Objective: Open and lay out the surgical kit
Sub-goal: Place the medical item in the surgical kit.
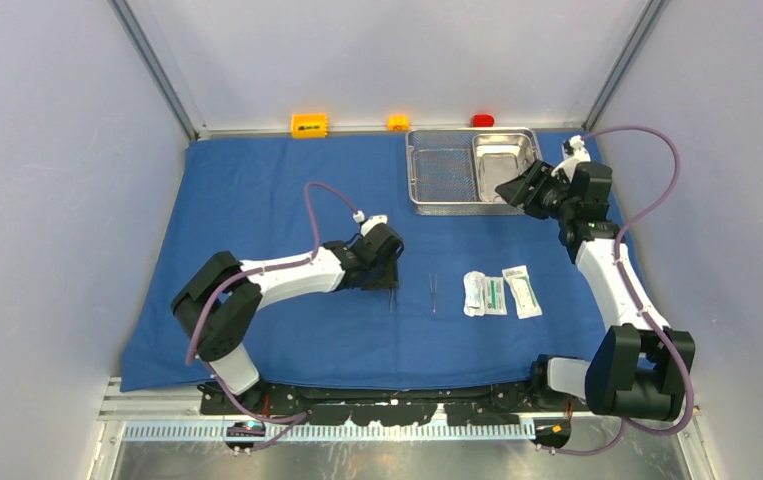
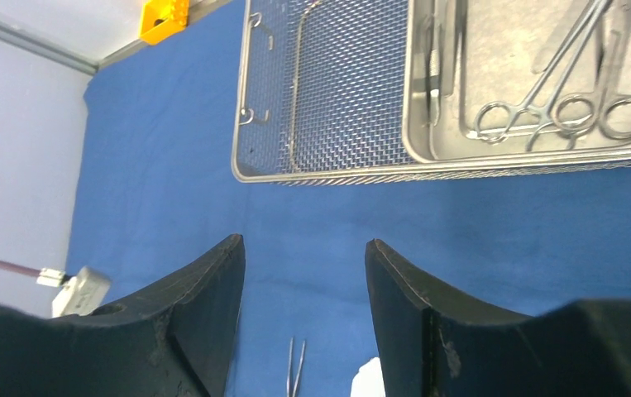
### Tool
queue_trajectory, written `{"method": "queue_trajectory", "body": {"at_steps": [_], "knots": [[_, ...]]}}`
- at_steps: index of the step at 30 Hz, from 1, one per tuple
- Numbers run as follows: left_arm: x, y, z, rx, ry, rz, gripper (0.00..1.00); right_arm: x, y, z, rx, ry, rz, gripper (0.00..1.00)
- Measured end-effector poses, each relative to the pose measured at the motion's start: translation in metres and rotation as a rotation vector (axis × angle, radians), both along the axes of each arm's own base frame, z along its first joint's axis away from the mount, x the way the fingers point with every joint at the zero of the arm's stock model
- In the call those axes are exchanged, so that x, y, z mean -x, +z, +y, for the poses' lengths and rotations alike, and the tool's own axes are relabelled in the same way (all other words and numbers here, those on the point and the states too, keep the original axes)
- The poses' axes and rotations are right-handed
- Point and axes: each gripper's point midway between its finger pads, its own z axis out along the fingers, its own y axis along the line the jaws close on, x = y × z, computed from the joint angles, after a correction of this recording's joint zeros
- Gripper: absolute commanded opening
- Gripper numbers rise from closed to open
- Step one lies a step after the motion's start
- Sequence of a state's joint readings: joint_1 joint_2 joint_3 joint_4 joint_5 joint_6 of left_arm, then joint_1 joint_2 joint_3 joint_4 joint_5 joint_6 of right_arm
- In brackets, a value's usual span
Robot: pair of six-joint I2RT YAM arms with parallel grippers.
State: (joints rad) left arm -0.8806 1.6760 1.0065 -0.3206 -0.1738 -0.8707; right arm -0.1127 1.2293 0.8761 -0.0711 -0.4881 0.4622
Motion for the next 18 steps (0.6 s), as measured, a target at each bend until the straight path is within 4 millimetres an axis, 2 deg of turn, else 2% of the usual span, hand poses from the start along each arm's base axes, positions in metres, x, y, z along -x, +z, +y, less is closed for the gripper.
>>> {"method": "queue_trajectory", "body": {"at_steps": [5, 10, 13, 18], "knots": [[-0.004, 0.012, -0.001, 0.014, -0.002, -0.015, 0.55, -0.009, 0.001, -0.013, 0.079, -0.032, -0.002, 0.61], [-0.012, 0.027, -0.002, 0.013, -0.053, -0.053, 0.61, -0.035, -0.003, -0.029, 0.168, -0.062, 0.037, 0.58], [-0.027, 0.049, -0.003, 0.011, -0.102, -0.124, 0.63, -0.054, -0.011, -0.041, 0.235, -0.088, 0.068, 0.58], [-0.063, 0.102, 0.000, 0.026, -0.153, -0.274, 0.66, -0.092, -0.030, -0.057, 0.365, -0.119, 0.126, 0.55]]}}
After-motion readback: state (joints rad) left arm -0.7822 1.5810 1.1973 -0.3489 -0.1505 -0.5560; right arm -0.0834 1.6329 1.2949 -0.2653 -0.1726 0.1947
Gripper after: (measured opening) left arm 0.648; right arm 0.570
